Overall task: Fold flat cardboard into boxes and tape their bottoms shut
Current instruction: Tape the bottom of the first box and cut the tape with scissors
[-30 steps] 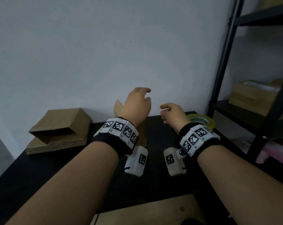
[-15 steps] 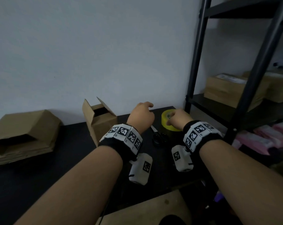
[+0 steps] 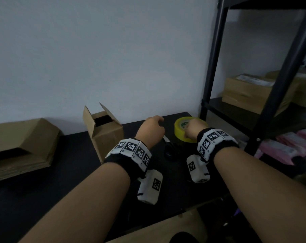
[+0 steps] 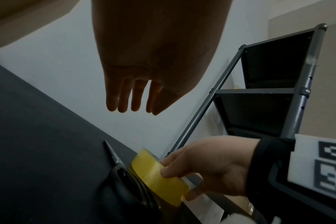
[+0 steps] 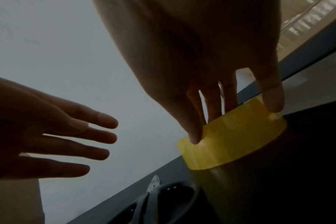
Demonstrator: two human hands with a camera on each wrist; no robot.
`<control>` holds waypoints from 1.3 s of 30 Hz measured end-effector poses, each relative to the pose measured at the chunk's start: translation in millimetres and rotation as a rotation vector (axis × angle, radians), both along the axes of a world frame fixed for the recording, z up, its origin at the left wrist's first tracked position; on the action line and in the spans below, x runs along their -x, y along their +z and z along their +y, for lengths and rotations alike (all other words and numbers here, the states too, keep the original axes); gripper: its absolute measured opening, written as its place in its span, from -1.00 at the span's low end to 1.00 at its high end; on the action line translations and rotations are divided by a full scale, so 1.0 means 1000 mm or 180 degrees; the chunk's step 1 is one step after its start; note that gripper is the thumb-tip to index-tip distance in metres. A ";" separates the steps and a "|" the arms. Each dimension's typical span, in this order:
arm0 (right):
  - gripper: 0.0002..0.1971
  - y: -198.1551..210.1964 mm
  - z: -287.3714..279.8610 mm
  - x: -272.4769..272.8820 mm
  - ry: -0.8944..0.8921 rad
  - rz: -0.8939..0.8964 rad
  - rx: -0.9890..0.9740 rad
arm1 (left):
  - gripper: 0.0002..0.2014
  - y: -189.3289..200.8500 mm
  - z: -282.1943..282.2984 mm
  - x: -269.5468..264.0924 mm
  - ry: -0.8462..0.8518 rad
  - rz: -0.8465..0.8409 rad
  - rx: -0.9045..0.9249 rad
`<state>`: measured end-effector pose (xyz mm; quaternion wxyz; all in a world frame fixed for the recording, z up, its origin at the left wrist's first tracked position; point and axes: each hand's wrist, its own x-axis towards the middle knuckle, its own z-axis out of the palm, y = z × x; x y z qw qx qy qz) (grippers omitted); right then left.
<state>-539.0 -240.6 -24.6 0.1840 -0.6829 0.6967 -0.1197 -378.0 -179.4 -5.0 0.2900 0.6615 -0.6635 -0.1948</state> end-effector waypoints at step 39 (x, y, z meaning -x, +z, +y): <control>-0.76 0.035 0.105 -0.028 0.0356 -0.3071 0.0069 | -0.47 0.005 0.056 -0.022 -0.0222 0.2380 -0.0123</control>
